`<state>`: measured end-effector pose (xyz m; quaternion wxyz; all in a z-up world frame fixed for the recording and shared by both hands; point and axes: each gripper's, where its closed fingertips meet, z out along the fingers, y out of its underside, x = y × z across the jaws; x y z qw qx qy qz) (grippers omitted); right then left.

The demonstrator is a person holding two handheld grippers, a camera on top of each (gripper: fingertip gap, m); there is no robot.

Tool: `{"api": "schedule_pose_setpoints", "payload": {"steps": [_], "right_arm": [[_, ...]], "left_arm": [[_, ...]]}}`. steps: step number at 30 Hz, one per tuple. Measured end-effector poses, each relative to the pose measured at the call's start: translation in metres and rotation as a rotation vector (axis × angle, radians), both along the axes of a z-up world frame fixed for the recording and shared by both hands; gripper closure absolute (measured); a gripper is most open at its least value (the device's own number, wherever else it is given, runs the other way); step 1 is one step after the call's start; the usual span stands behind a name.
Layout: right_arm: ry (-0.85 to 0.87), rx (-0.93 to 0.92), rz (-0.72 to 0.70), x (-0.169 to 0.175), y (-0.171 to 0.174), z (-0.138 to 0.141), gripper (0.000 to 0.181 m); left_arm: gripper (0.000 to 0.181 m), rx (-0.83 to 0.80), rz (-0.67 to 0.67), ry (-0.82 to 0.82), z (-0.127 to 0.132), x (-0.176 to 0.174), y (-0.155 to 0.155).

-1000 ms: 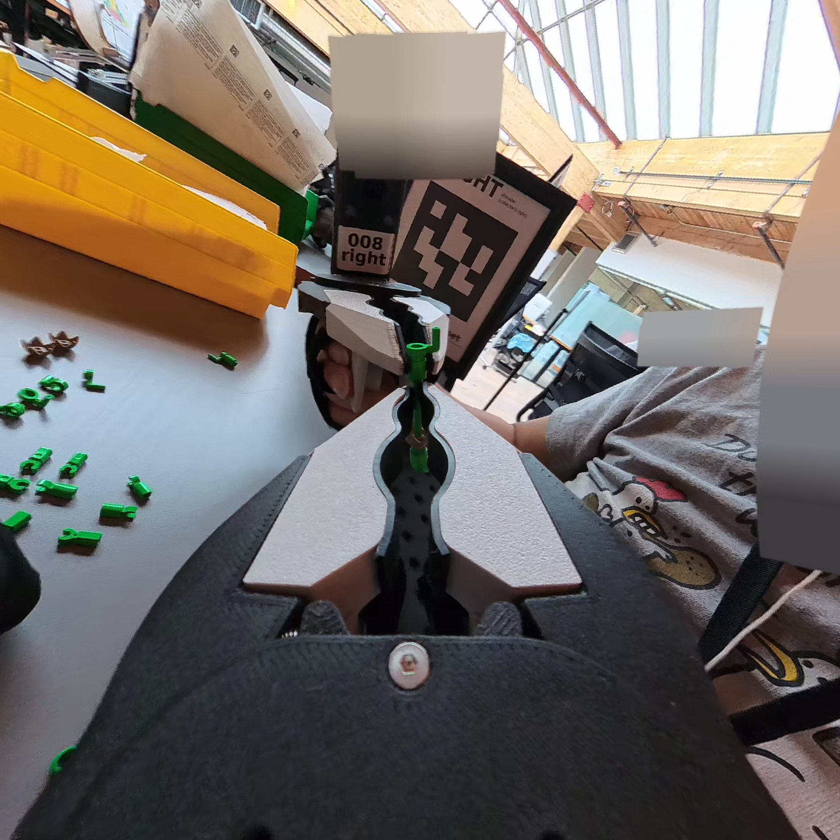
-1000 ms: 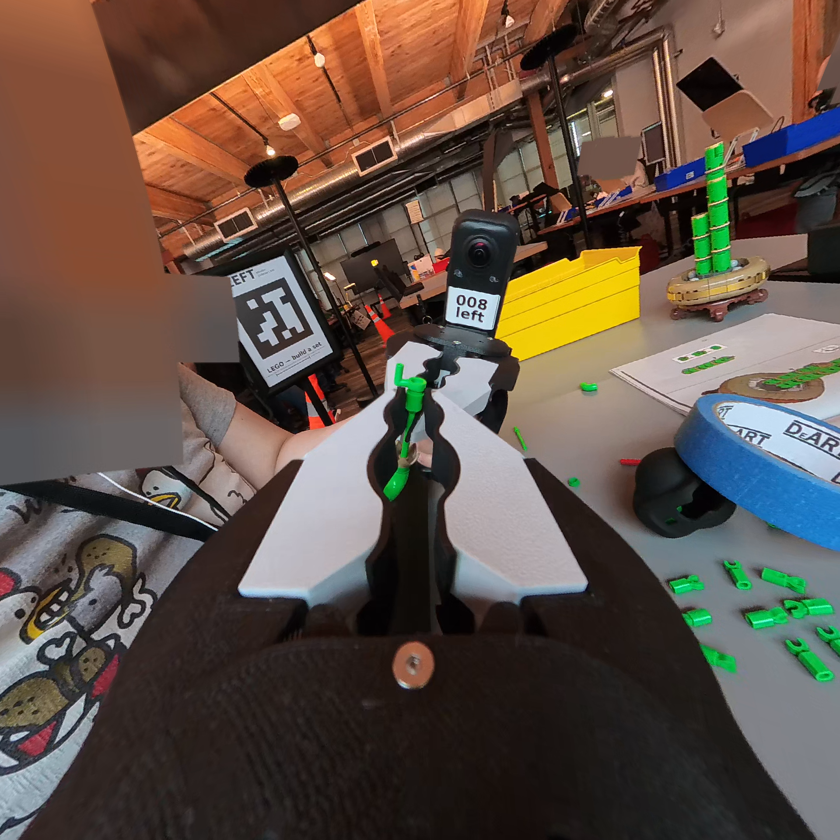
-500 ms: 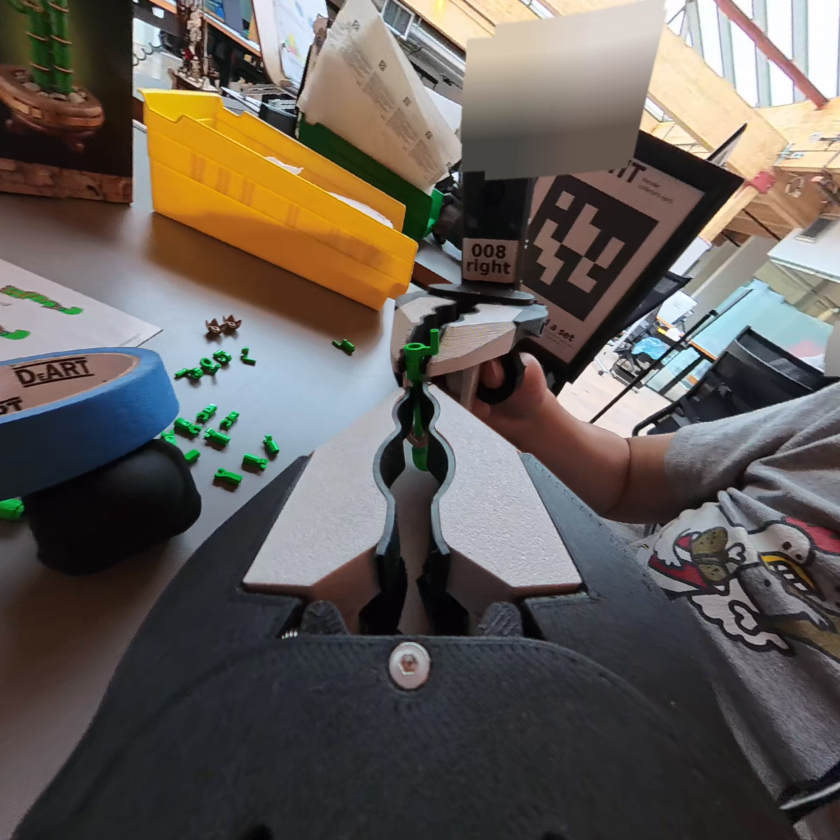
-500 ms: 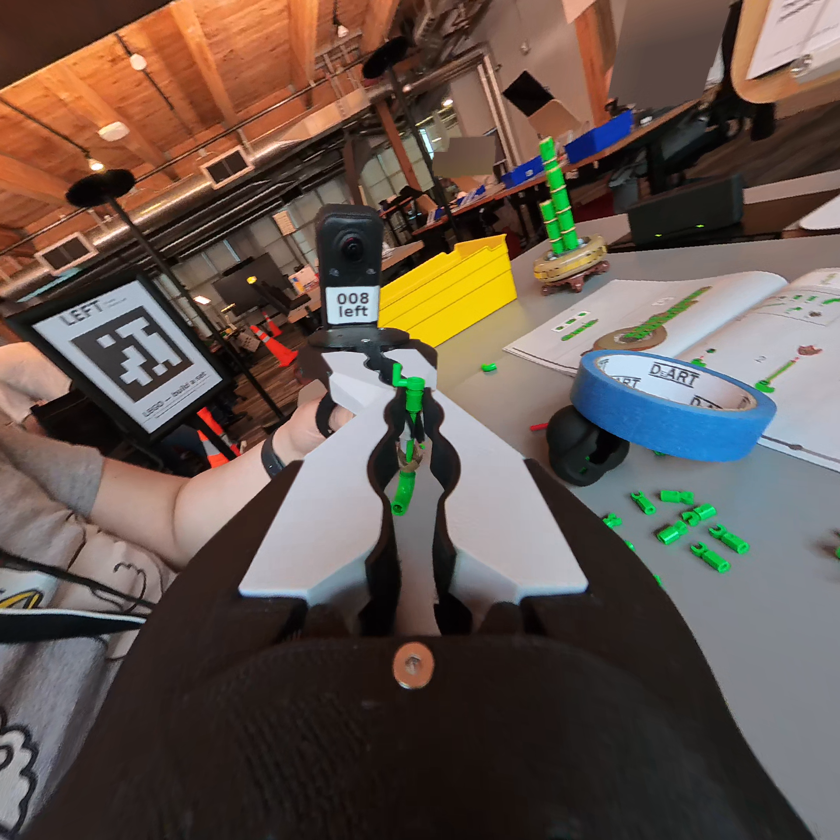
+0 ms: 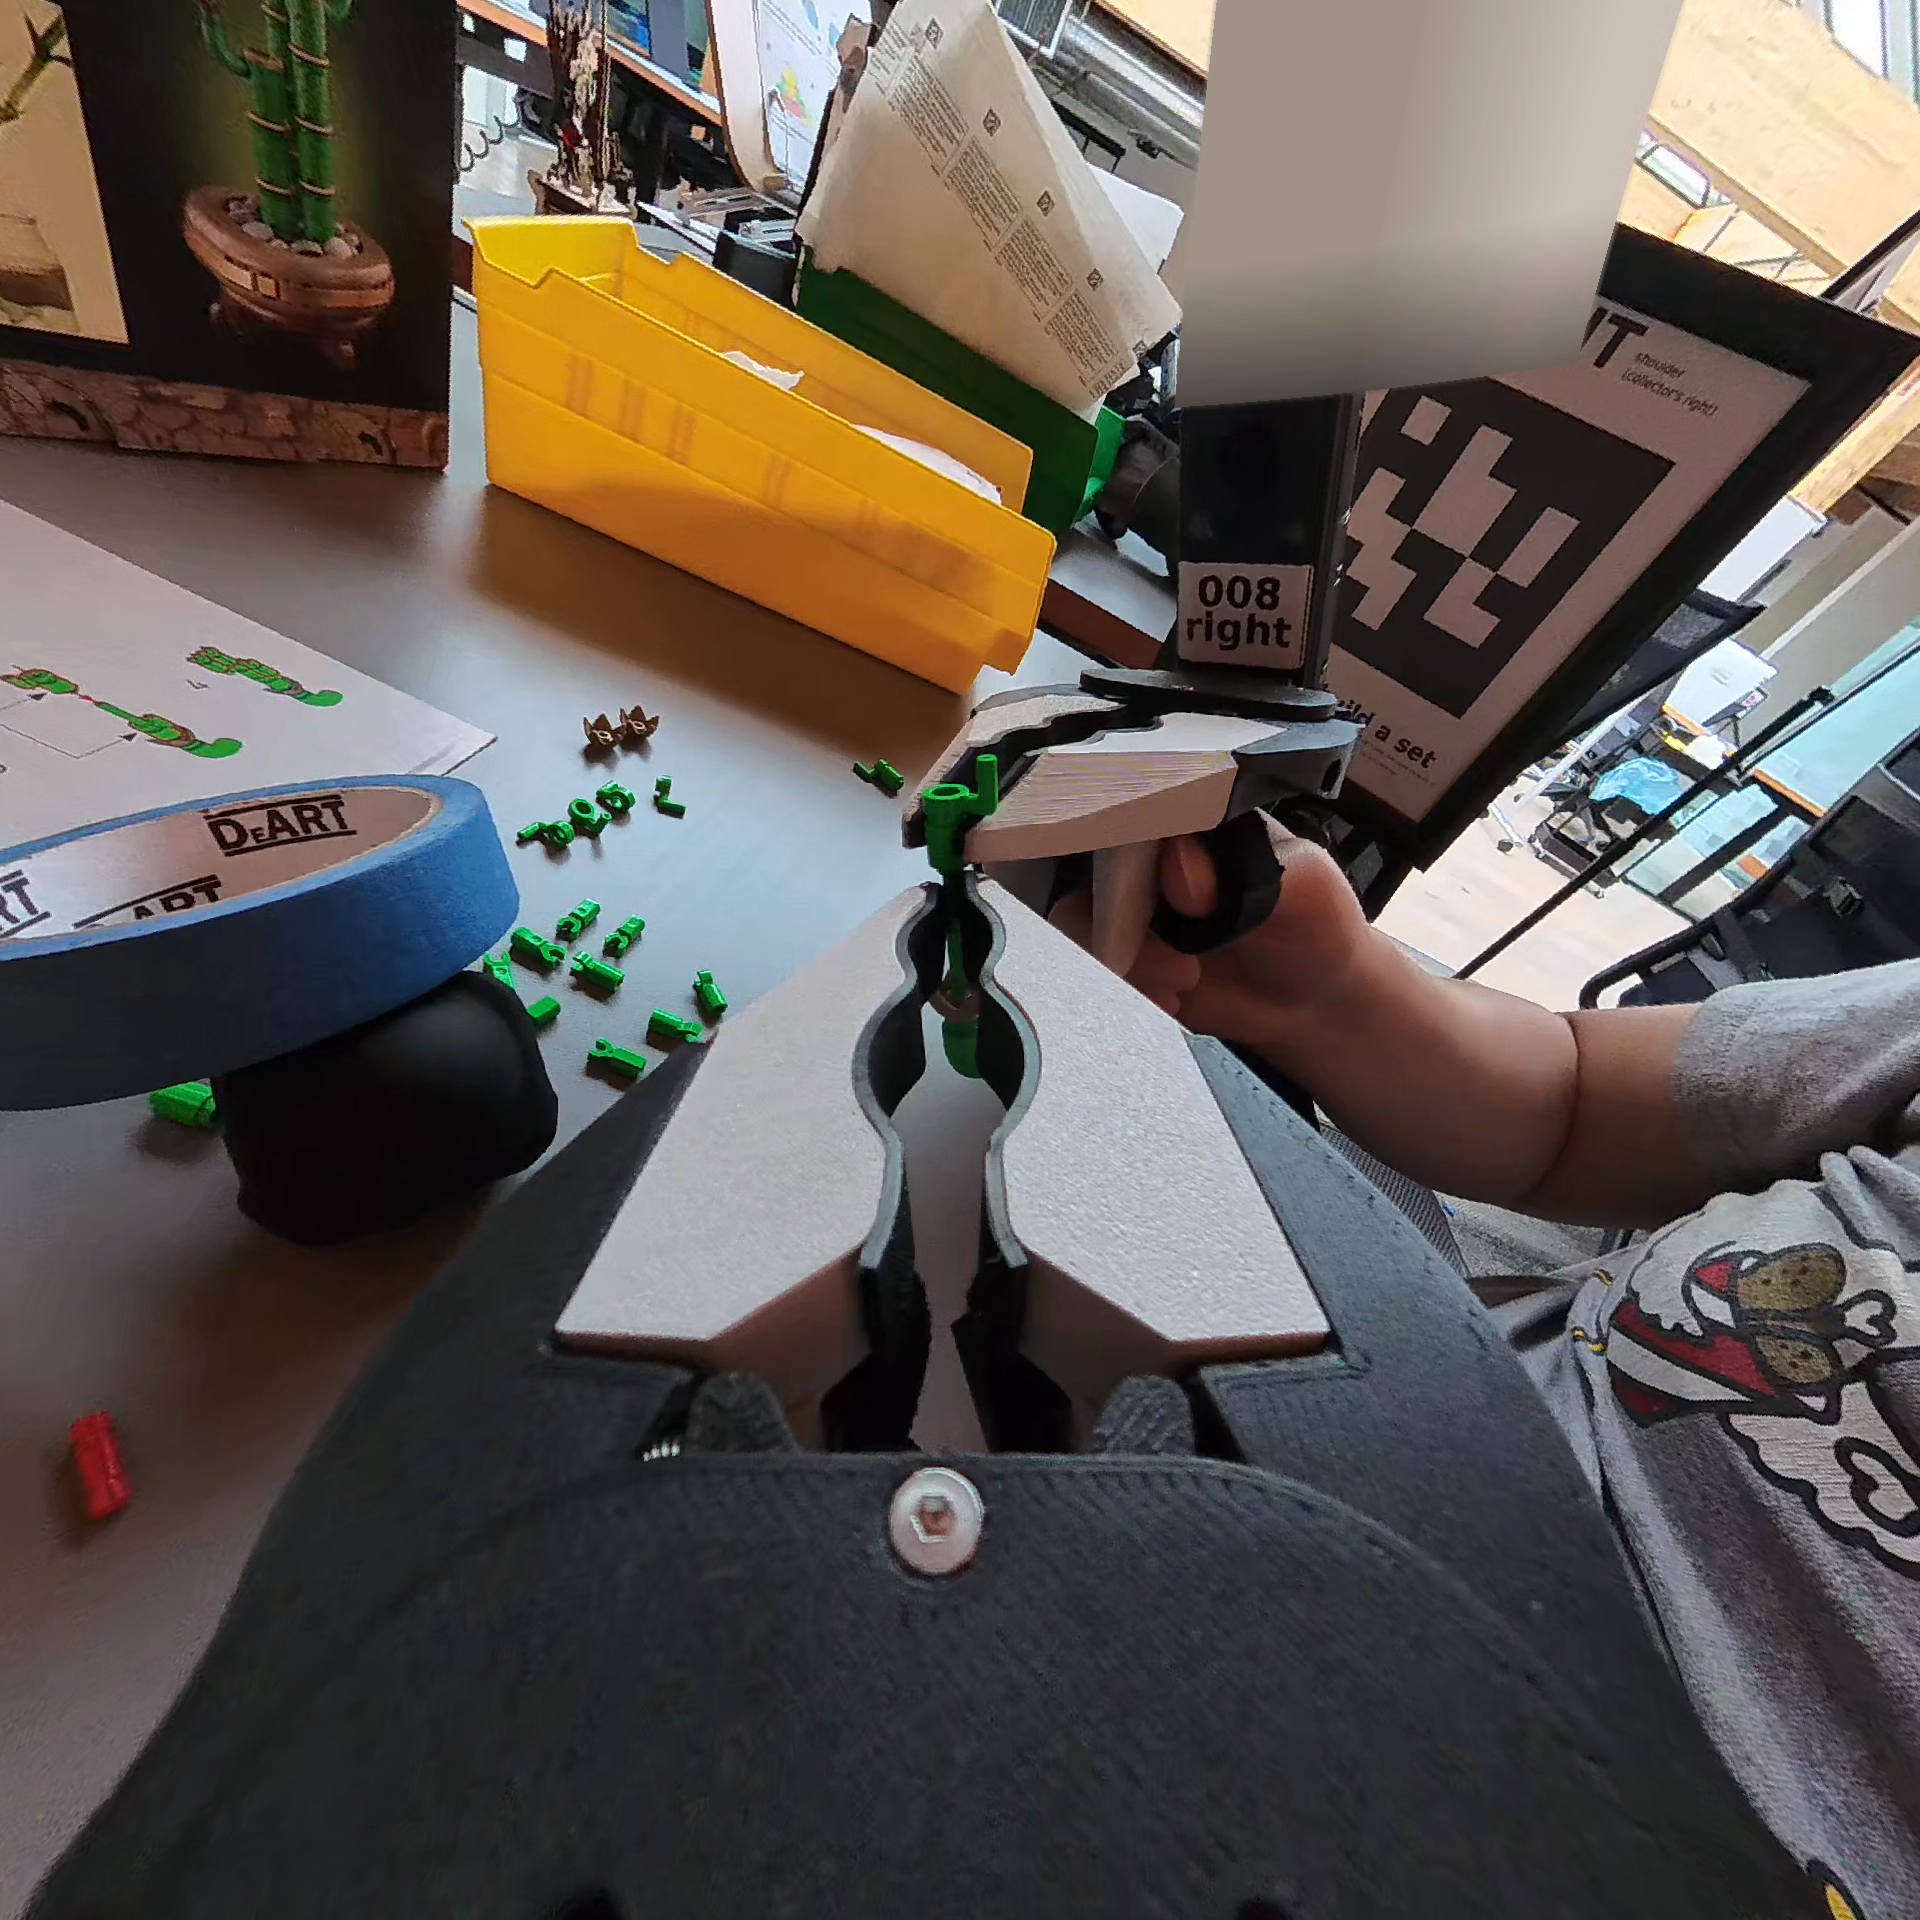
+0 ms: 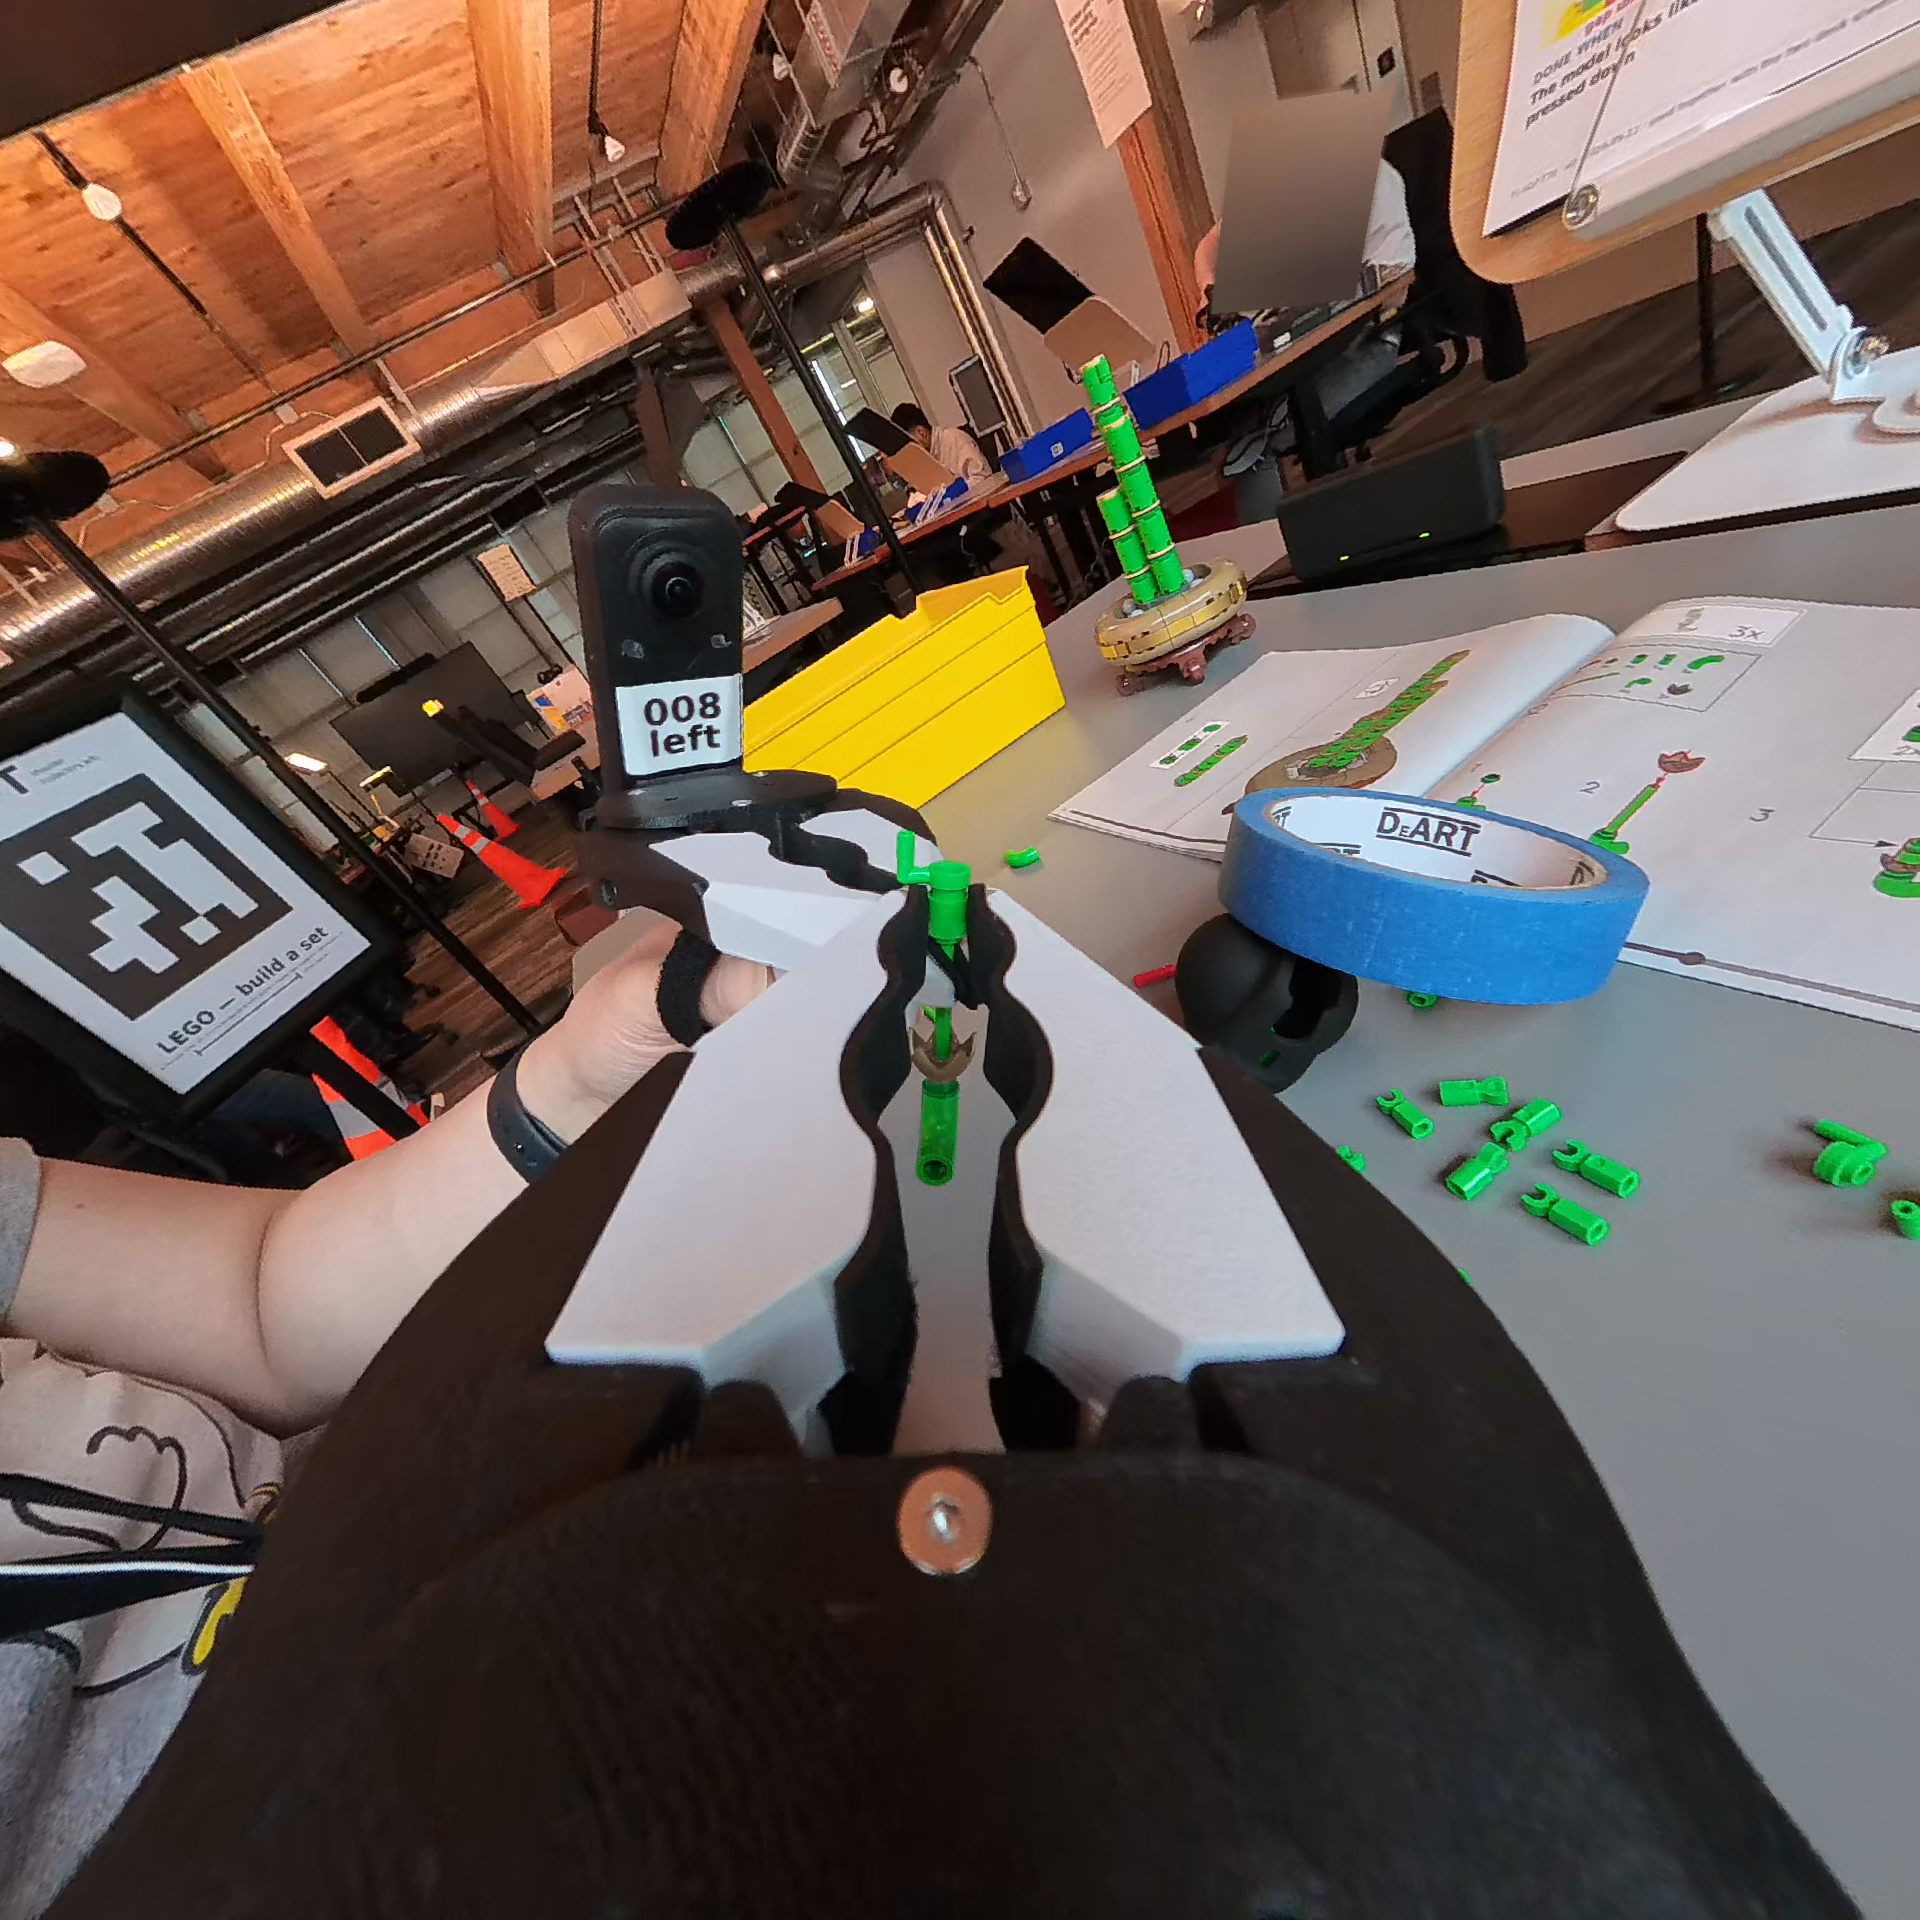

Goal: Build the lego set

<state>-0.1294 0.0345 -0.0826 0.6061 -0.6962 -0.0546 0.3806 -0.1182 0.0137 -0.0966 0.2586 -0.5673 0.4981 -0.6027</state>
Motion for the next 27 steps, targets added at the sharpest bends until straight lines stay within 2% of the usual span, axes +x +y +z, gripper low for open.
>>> {"api": "schedule_pose_setpoints", "payload": {"steps": [6, 10, 12, 14, 15, 17, 21, 24, 27], "right_arm": [[0.034, 0.003, 0.019, 0.0, -0.002, 0.001, 0.176], [0.07, 0.058, 0.052, 0.0, -0.007, 0.011, 0.175], [0.046, 0.11, 0.016, 0.01, -0.009, 0.02, 0.165], [-0.022, 0.168, 0.004, 0.017, -0.014, 0.026, 0.163], [-0.067, 0.203, 0.017, 0.016, -0.018, 0.029, 0.16], [-0.222, 0.289, 0.067, 0.008, -0.027, 0.031, 0.139], [-0.695, 0.464, 0.112, -0.014, -0.039, 0.011, 0.096], [-1.005, 0.485, 0.109, -0.019, -0.03, -0.016, 0.081], [-1.082, 0.481, 0.112, -0.021, -0.024, -0.028, 0.086]], "left_arm": [[0.181, -0.029, -0.017, -0.01, 0.002, -0.001, -0.002], [0.181, -0.141, -0.063, -0.059, 0.011, -0.003, -0.005], [0.181, -0.181, -0.073, -0.078, 0.015, -0.006, -0.003], [0.181, -0.225, -0.096, -0.08, 0.016, -0.007, -0.004], [0.181, -0.242, -0.103, -0.073, 0.015, -0.007, -0.004], [0.181, -0.271, -0.116, -0.064, 0.014, -0.007, -0.005], [0.181, -0.31, -0.126, -0.021, 0.007, -0.007, -0.005], [0.181, -0.33, -0.145, 0.026, -0.001, -0.006, -0.009], [0.181, -0.343, -0.162, 0.055, -0.006, -0.005, -0.012]]}}
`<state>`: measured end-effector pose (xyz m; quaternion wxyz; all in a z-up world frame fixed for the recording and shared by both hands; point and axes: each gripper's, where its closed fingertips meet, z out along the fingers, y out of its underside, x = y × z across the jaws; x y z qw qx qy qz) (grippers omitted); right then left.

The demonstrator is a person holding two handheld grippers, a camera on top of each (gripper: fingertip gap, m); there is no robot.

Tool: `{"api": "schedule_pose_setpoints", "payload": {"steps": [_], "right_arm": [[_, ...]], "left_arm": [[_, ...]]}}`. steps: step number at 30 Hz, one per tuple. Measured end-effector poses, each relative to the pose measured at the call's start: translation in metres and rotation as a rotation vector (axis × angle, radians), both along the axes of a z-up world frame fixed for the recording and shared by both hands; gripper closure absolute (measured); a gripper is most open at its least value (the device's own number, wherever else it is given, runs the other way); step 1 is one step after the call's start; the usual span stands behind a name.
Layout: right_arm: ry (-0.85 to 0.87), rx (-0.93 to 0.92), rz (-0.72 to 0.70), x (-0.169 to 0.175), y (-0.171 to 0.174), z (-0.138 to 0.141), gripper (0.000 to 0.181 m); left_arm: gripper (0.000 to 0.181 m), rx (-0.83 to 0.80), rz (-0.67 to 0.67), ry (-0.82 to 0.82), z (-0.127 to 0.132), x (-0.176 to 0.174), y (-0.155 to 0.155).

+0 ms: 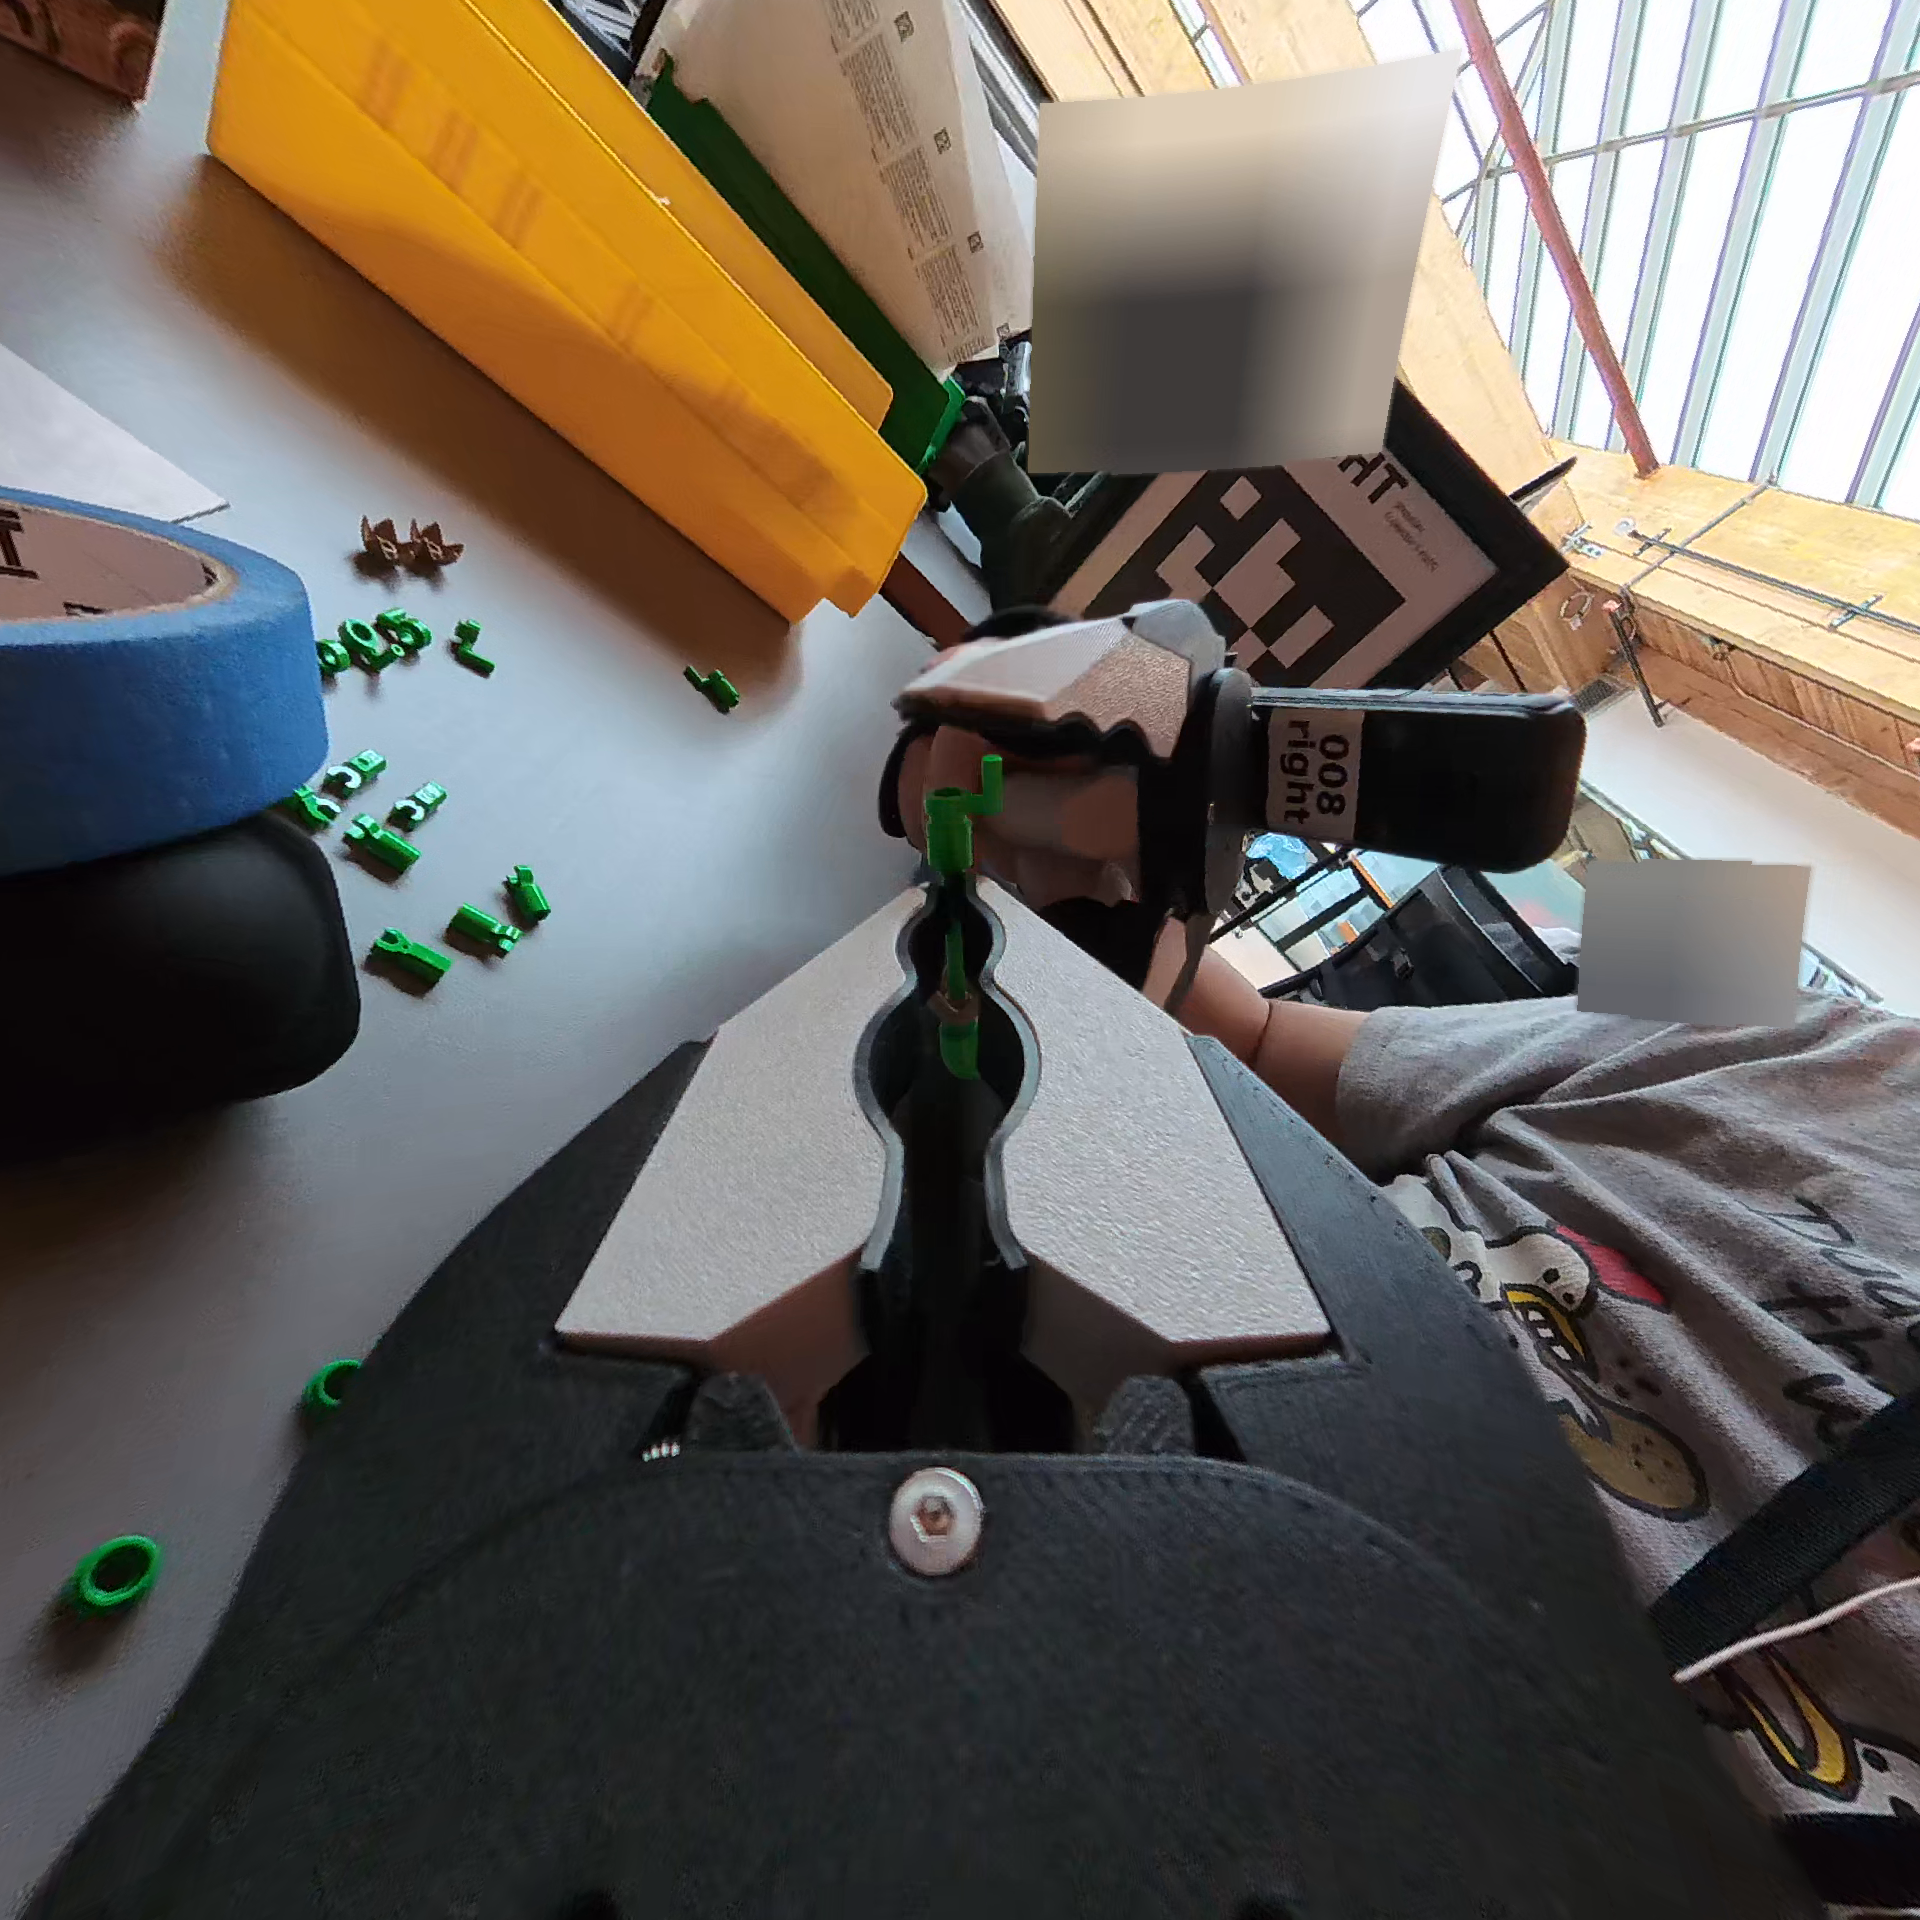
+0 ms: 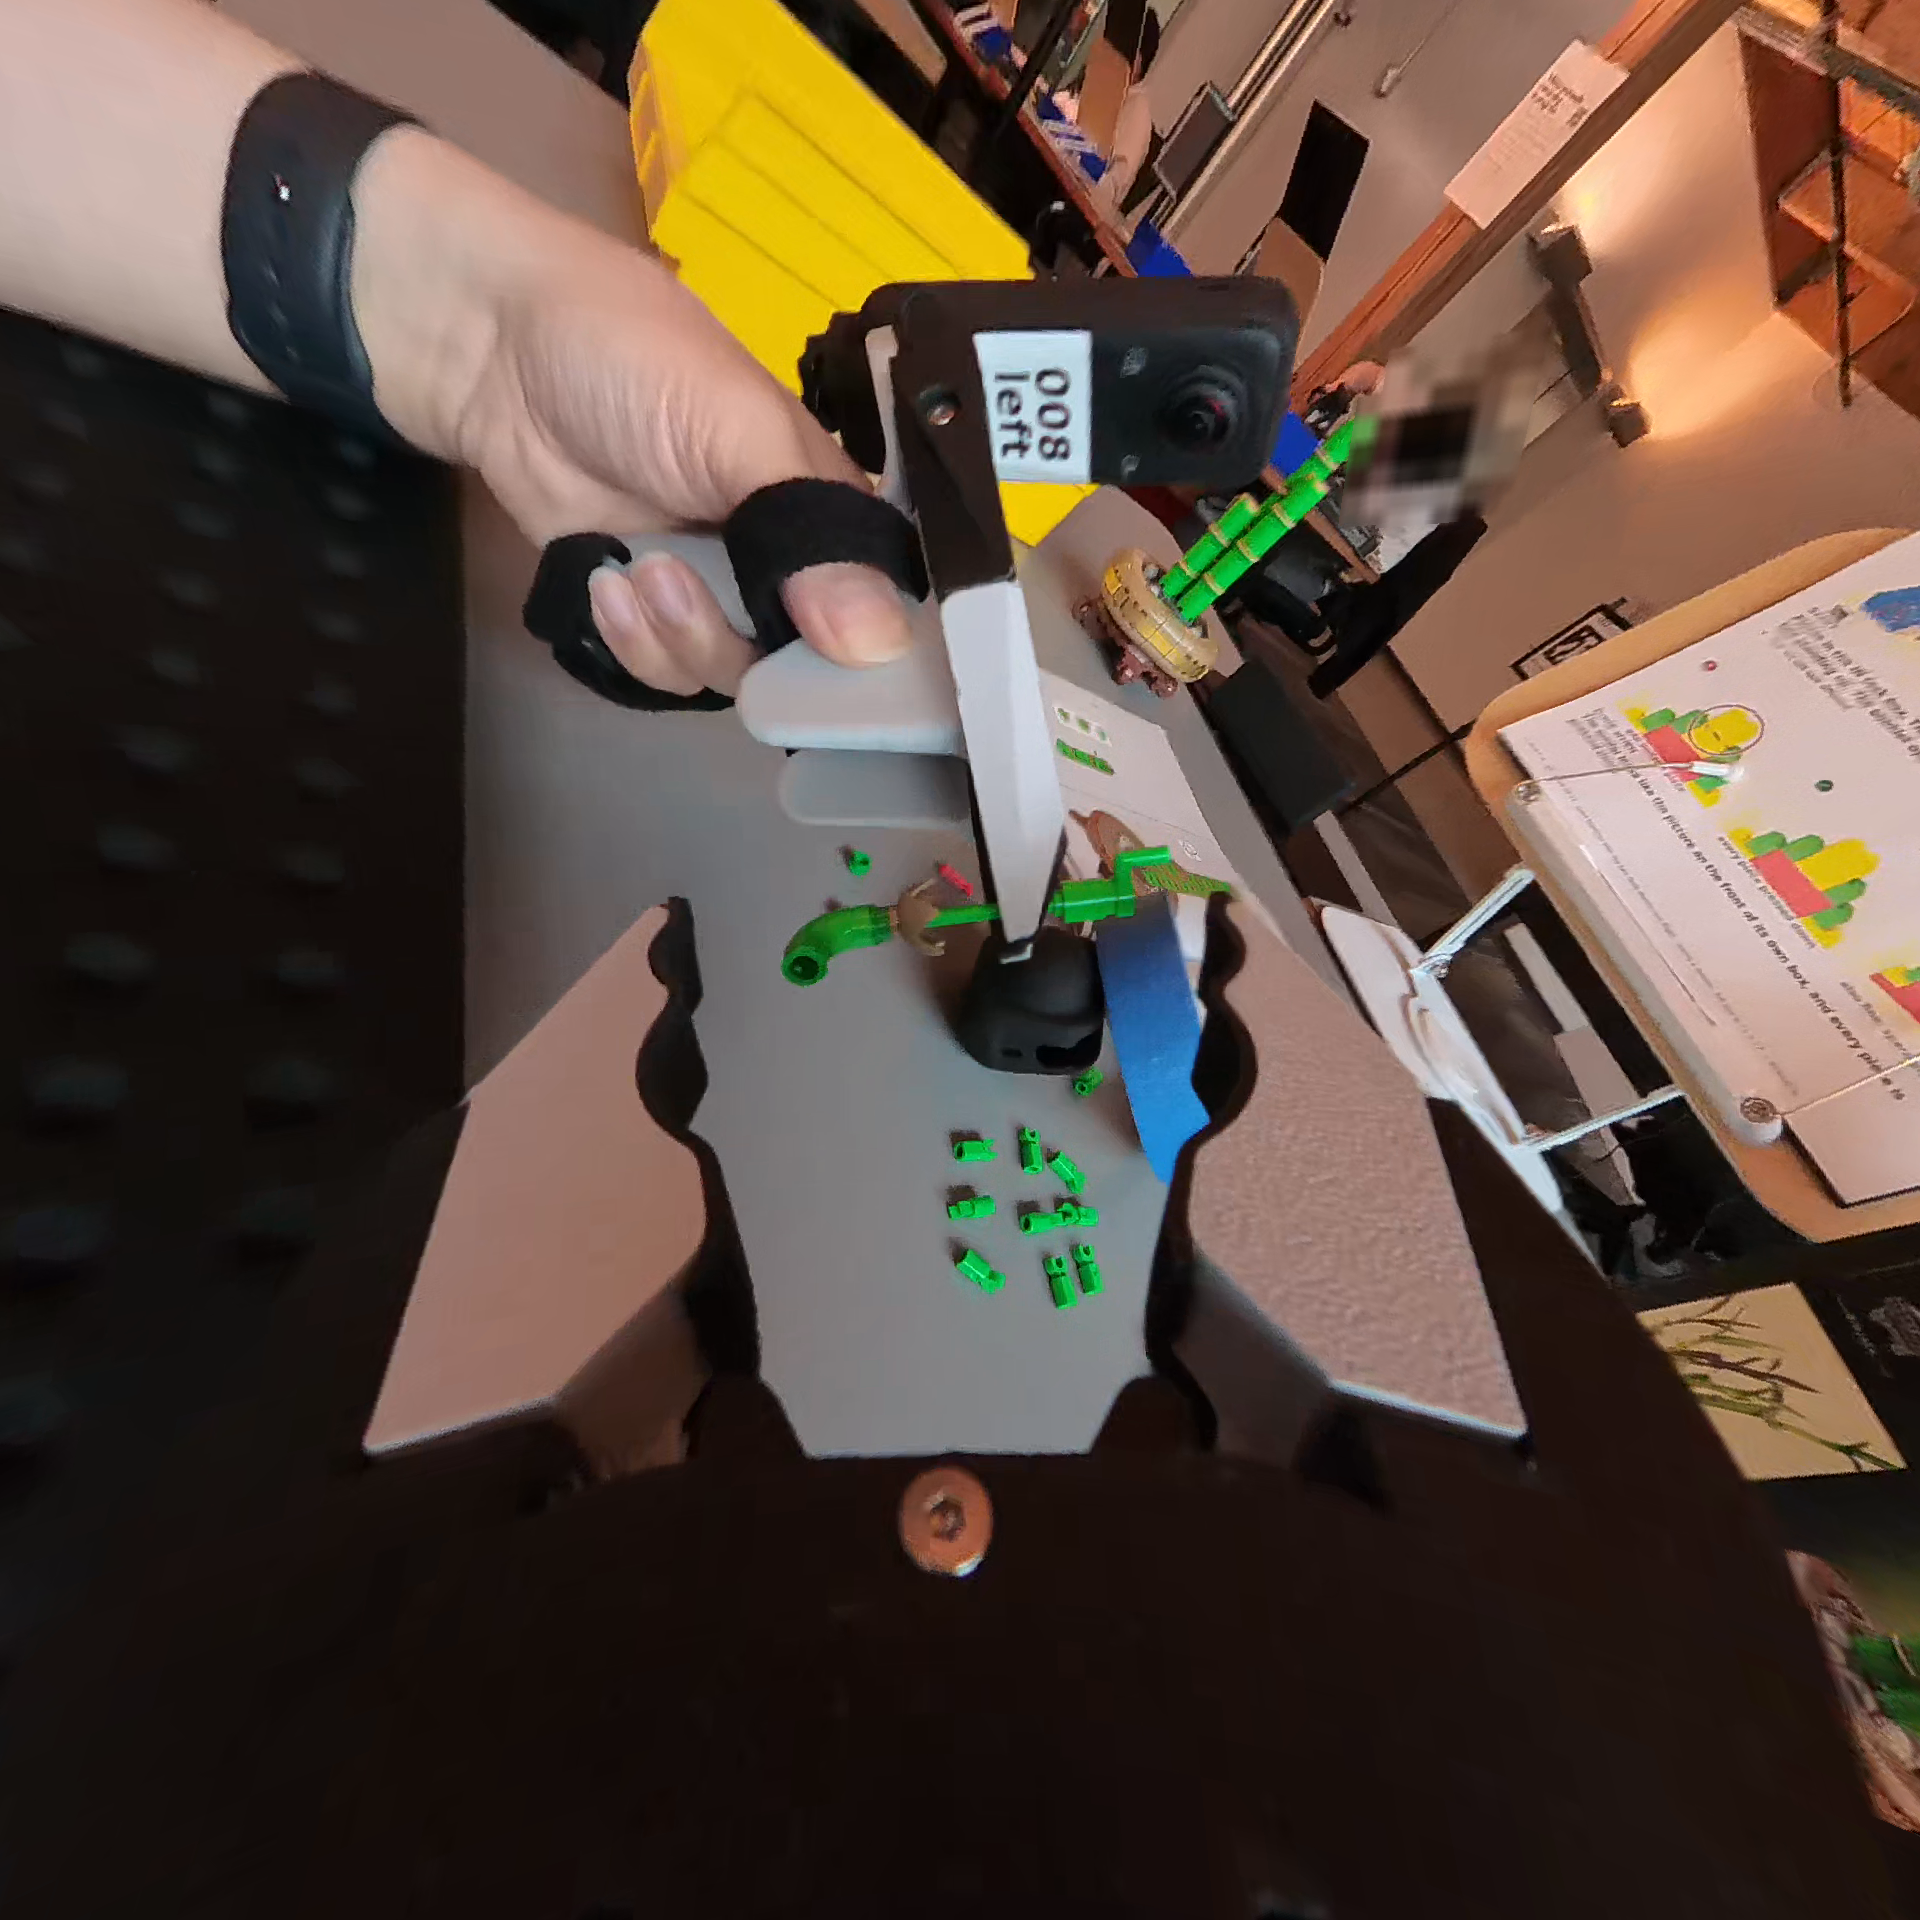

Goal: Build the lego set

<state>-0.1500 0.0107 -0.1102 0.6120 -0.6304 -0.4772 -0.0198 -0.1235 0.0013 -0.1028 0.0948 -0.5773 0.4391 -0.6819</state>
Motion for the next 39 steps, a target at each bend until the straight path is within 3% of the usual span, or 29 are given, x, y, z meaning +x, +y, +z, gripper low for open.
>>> {"api": "schedule_pose_setpoints", "payload": {"steps": [8, 11, 39], "right_arm": [[-0.021, -0.062, 0.008, -0.004, 0.001, -0.013, 0.096], [-0.011, -0.063, 0.012, -0.006, 0.001, -0.013, 0.108], [0.049, -0.085, 0.024, -0.005, -0.004, -0.009, 0.109]], "left_arm": [[0.181, -0.014, -0.062, 0.02, -0.003, 0.0, -0.012], [0.181, -0.01, -0.074, 0.025, -0.004, 0.0, -0.015], [0.181, 0.005, -0.092, 0.001, -0.001, 0.001, -0.019]]}}
